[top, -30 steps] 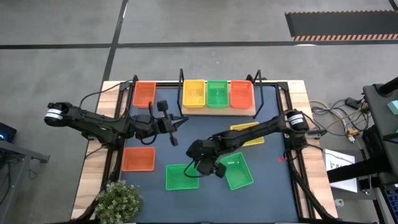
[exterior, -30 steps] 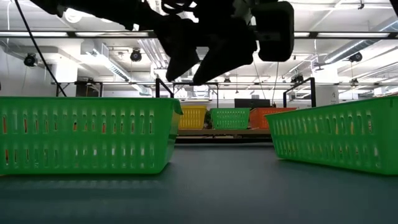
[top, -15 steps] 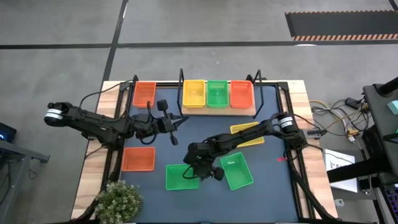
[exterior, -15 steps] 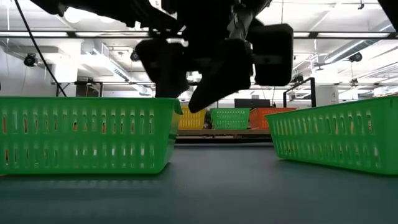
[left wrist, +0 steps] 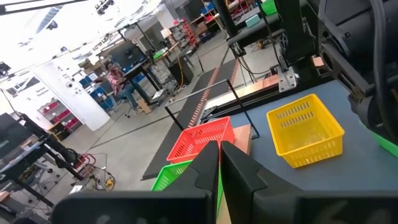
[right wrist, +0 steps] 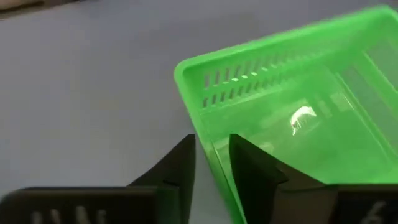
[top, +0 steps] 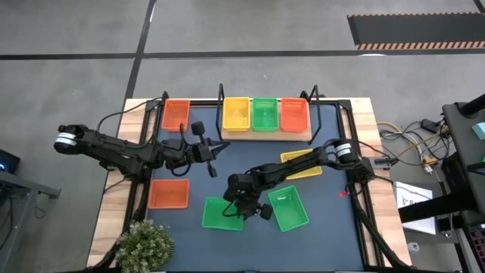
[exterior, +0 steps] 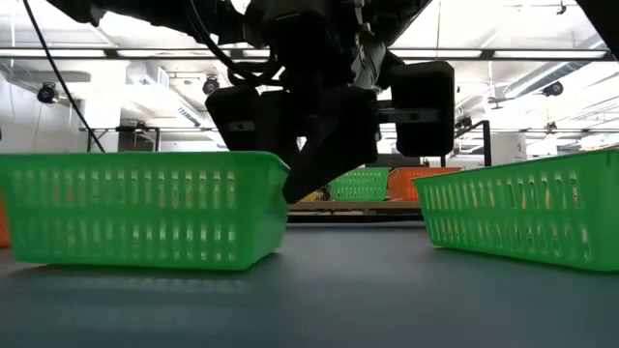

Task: Stack baskets on shelf by color
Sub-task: Stack the left green bin on top of the green bin on the shelf

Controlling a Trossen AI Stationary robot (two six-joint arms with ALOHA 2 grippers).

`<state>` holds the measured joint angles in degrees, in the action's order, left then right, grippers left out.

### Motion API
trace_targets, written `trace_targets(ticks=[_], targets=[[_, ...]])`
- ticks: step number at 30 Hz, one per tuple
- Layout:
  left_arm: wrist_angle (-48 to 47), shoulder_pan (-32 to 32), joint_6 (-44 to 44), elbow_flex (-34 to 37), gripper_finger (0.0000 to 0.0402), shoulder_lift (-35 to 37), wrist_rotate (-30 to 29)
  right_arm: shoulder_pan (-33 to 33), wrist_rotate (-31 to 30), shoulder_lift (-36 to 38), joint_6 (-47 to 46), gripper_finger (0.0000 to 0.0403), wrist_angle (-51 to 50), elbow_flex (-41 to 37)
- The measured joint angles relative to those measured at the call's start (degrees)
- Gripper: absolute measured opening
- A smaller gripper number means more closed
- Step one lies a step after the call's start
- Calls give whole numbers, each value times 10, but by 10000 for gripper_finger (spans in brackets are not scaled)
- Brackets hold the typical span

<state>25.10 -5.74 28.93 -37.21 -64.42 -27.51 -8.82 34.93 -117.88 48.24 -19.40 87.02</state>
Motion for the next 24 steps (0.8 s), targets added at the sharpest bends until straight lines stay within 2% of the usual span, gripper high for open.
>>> trace_targets(ticks=[6,9,15,24], targets=[[0,0,0,1,0,0,0,2,5,4,-6,16,-3,0],[-1,0,16,0,0,0,0,2,-12,16,-15,12,-7,0],[54,0,103,-17,0,21,0,2,-103,57,-48,11,-50,0],[61,0,105,14,0,64,0,2,-182,146,-168,11,-82,0]])
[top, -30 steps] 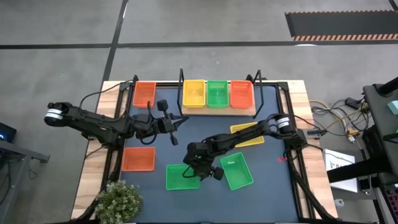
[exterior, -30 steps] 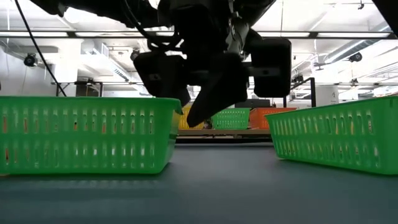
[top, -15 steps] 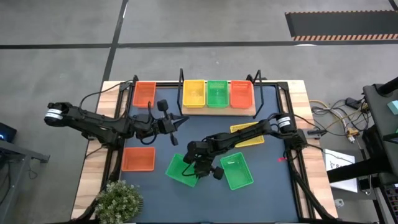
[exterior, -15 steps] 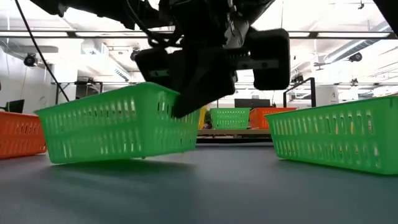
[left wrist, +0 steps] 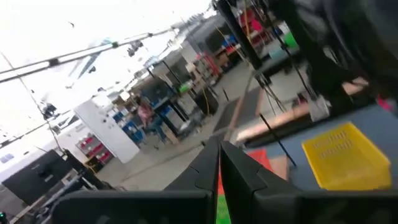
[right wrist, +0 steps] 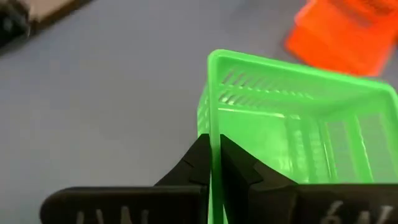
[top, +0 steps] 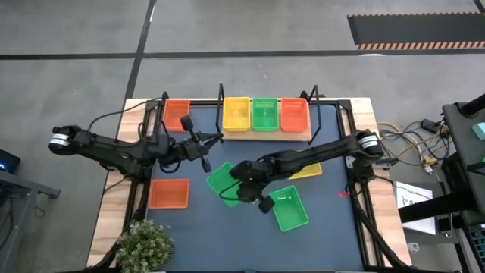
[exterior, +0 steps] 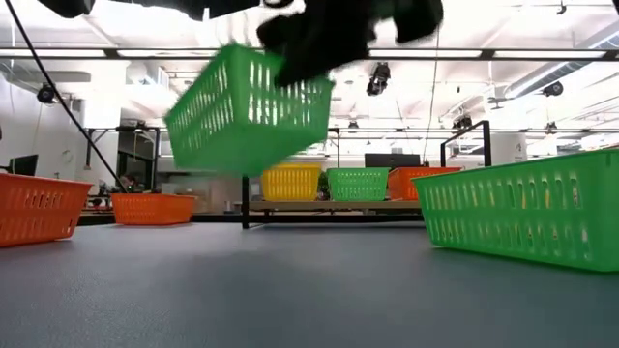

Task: Stack baskets on shelf by color
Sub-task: Stack the left green bin on top of the green bin on the shelf

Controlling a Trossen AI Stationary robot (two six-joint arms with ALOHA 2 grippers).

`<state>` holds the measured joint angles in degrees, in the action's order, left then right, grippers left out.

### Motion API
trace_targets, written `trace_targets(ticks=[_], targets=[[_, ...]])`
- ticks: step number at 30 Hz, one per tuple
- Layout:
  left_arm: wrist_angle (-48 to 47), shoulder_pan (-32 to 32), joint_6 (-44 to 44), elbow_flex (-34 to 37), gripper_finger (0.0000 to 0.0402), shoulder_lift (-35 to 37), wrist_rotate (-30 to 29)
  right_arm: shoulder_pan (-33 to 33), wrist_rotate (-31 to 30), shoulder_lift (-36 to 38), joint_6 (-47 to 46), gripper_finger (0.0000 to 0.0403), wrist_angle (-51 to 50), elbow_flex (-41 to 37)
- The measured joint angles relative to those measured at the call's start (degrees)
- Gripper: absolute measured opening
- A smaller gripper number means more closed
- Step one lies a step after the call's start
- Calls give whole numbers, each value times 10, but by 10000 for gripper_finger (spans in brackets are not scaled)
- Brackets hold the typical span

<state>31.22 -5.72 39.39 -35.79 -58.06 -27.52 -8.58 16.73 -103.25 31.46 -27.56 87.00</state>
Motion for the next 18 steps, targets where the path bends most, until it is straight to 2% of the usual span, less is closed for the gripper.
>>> trace_targets(ticks=[10,16,18], targets=[[3,0,0,5,0,1,0,24,-208,105,-170,11,-98,0],[3,0,0,6,0,1,0,73,-301,154,-249,11,-149,-1],[3,0,0,6,0,1,0,98,-313,161,-251,11,-159,-1]])
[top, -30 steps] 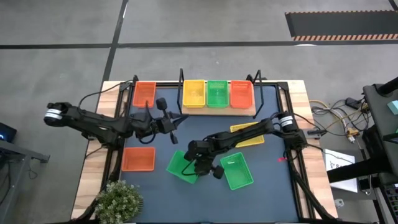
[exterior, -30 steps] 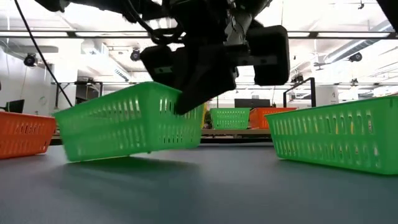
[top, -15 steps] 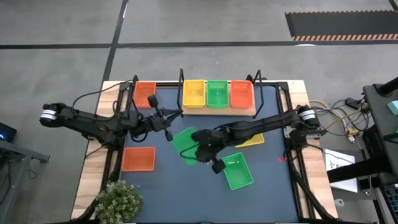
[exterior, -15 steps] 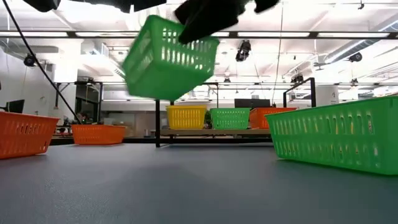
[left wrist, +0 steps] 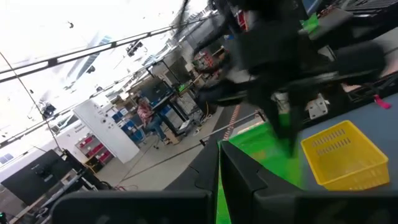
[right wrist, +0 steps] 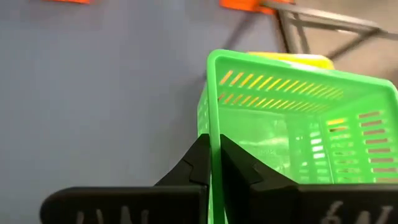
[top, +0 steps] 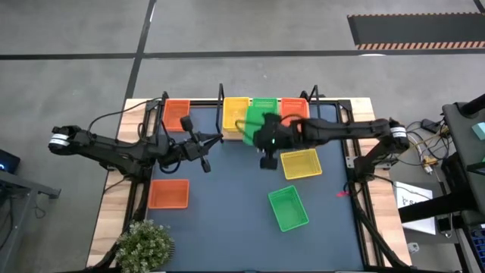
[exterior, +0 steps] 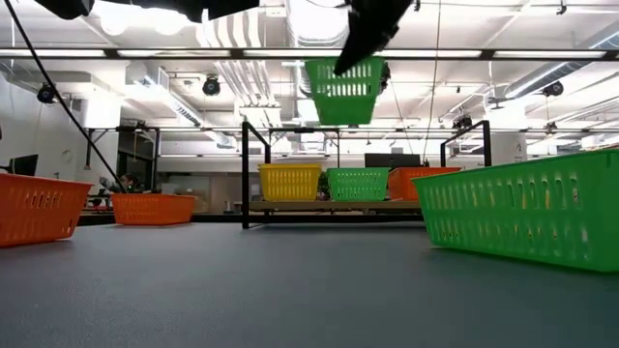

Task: Stack baskets on shelf by color
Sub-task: Stack the left green bin on top of the green bin on the shelf

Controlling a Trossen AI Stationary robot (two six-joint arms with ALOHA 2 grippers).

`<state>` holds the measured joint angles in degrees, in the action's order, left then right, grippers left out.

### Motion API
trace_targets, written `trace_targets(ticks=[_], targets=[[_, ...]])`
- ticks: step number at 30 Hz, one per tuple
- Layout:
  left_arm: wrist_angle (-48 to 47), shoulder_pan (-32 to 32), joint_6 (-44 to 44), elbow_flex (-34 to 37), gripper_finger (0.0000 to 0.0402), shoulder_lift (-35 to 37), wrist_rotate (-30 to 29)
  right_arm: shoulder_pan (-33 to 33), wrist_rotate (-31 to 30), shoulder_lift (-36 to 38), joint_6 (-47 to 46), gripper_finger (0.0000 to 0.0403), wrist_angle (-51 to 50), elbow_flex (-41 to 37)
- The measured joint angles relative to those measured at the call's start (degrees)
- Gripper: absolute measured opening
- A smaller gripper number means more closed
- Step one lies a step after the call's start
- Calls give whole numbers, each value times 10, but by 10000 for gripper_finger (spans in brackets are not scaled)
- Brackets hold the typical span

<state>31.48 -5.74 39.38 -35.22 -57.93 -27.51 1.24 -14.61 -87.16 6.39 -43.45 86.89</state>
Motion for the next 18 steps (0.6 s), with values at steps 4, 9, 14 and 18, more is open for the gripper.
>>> trace_targets(ticks=[4,9,14,18], targets=[[0,0,0,0,0,0,0,48,6,0,42,11,1,-8],[-5,0,0,0,0,0,0,112,69,-6,78,11,43,-40],[-7,0,0,0,0,0,0,160,106,-4,121,11,90,-88],[-7,0,1,0,0,0,0,189,133,-3,164,11,130,-124]])
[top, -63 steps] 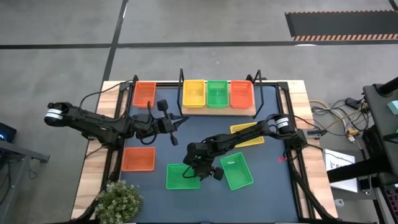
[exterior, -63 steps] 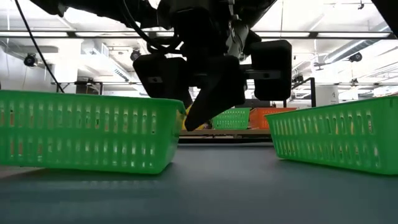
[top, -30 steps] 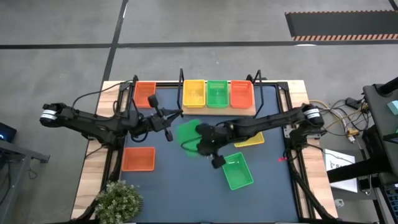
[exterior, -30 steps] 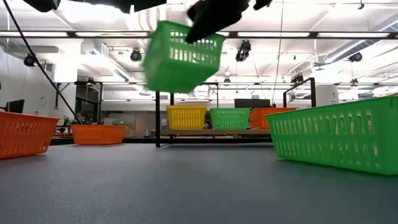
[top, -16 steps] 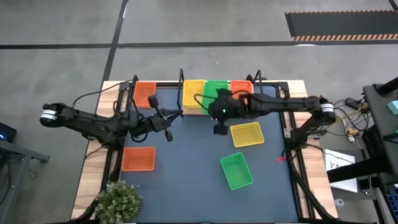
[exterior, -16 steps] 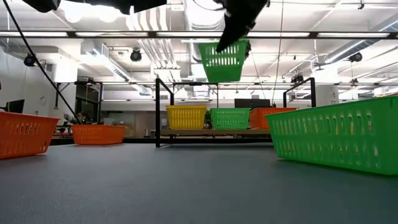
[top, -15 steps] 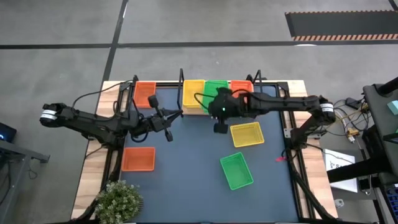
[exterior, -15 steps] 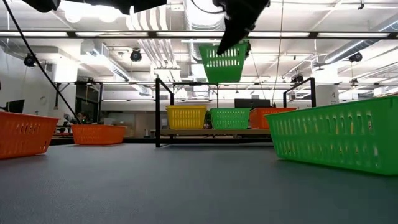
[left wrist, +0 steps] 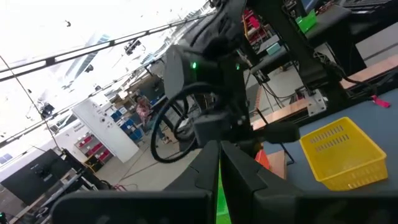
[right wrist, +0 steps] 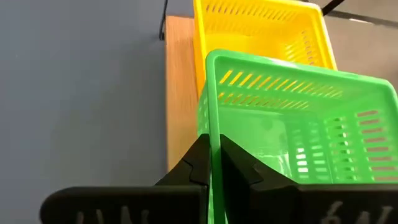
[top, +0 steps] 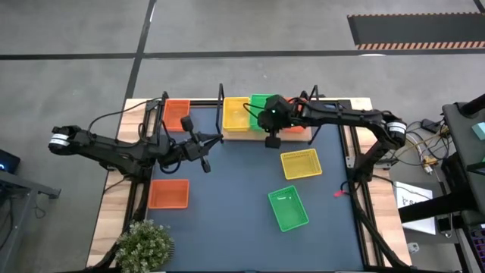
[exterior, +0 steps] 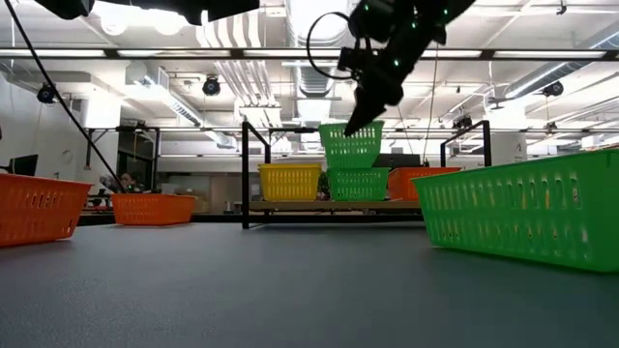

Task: Stack baskets on shelf by color
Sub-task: Stack the left green bin on top of the green bin on the shelf

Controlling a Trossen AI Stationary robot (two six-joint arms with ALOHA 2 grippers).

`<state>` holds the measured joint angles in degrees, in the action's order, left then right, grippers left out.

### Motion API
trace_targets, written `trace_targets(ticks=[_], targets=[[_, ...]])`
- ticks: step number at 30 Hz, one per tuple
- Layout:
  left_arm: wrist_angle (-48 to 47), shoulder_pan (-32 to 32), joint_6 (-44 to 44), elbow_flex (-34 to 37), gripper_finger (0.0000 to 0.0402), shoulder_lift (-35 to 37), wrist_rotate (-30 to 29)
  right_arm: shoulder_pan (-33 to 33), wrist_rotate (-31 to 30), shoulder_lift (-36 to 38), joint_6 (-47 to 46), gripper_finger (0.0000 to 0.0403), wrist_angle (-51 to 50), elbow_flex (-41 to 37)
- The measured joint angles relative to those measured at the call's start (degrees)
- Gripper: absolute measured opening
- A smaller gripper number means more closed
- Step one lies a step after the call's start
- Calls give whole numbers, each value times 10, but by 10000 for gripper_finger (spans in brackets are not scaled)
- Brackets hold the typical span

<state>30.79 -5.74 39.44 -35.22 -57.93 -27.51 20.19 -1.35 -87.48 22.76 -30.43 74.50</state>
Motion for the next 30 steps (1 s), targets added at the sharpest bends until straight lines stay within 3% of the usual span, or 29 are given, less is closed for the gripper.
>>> trace_targets(ticks=[30], targets=[[2,0,3,0,0,0,0,42,18,0,65,11,59,-43]])
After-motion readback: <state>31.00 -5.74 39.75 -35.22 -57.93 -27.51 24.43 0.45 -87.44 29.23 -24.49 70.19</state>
